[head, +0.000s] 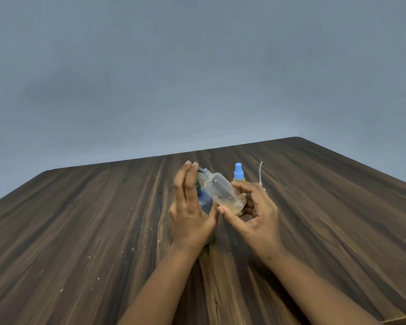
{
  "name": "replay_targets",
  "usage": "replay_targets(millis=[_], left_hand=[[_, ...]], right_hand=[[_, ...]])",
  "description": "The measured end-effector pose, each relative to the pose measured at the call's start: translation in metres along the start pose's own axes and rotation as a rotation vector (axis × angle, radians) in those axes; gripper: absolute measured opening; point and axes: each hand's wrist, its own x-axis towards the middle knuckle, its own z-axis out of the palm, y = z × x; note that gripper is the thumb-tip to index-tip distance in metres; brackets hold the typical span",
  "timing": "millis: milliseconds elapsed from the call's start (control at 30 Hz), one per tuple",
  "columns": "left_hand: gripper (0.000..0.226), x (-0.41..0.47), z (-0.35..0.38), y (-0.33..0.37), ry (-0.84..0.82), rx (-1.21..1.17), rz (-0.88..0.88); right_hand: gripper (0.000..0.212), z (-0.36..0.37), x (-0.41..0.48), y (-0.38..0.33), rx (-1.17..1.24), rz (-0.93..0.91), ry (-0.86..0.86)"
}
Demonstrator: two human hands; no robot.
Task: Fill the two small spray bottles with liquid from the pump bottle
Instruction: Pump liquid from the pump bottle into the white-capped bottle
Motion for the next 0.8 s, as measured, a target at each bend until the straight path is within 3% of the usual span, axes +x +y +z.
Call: replay_targets(millis=[200, 433, 600, 800], left_hand=[[0.083, 0.0021, 0.0028, 0.0001, 0.002, -0.026, -0.039], [0.093, 0.0032, -0.0008, 0.0013, 0.005, -0.041, 0.017], [0.071, 0.0037, 0.0034, 0.0008, 0.030, -0.039, -0.010], [0.094, 0.0010, -0.0001, -0.0004, -0.003, -0.038, -0.009]], right_hand=[[0.042, -0.0022, 0.0009, -0.0013, -0.042, -0.027, 0.005], [0.043, -0.0002, 0.0007, -0.0034, -0.019, -0.017, 0.006], [0.043, -0.0035, 0.0009, -0.0020, -0.047, -0.021, 0.009], [0.044, -0.0011, 0.0001, -0.0015, -0.041, -0.018, 0.005]])
